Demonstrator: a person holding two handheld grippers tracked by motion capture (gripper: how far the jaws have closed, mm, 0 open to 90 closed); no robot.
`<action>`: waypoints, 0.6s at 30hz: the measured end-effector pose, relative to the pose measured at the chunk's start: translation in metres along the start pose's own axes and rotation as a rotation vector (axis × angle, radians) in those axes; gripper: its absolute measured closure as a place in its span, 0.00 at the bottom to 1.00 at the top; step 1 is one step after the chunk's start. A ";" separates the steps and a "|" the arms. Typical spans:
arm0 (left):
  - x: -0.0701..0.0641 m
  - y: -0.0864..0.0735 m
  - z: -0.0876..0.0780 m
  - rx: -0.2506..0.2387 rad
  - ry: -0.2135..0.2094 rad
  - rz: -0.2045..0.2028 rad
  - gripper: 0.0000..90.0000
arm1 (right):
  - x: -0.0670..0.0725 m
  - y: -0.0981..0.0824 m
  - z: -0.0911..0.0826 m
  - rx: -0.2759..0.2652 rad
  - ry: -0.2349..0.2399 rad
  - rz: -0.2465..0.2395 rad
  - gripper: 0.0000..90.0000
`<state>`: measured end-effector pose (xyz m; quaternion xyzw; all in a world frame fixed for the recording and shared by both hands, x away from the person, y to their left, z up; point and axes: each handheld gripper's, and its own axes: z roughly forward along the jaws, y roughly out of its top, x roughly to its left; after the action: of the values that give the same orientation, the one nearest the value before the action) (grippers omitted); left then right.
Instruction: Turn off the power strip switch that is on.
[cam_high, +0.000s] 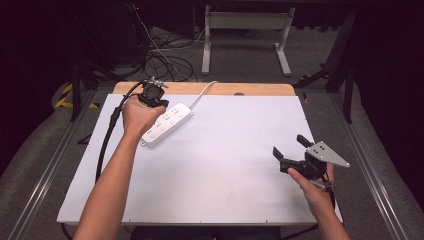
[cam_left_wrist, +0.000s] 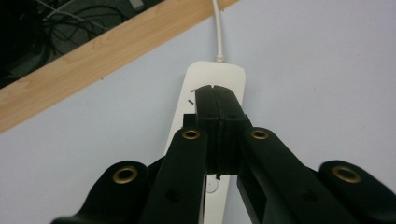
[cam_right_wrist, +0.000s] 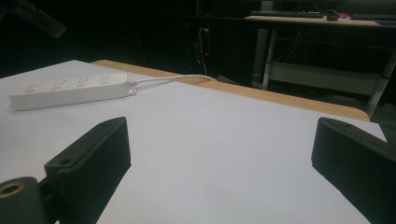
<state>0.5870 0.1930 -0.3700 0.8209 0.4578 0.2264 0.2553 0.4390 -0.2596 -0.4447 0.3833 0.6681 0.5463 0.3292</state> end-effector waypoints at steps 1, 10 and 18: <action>0.000 0.001 0.007 0.019 -0.001 0.004 1.00 | 0.001 0.000 0.000 0.000 0.000 -0.001 0.06; -0.009 0.007 0.054 0.106 -0.008 0.000 1.00 | 0.003 0.001 -0.001 -0.003 0.005 0.004 0.06; -0.007 0.009 0.077 0.124 -0.015 -0.046 1.00 | 0.003 0.002 0.000 -0.005 0.000 0.005 0.06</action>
<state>0.6354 0.1666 -0.4244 0.8261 0.4879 0.1853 0.2126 0.4375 -0.2568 -0.4430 0.3841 0.6657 0.5487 0.3290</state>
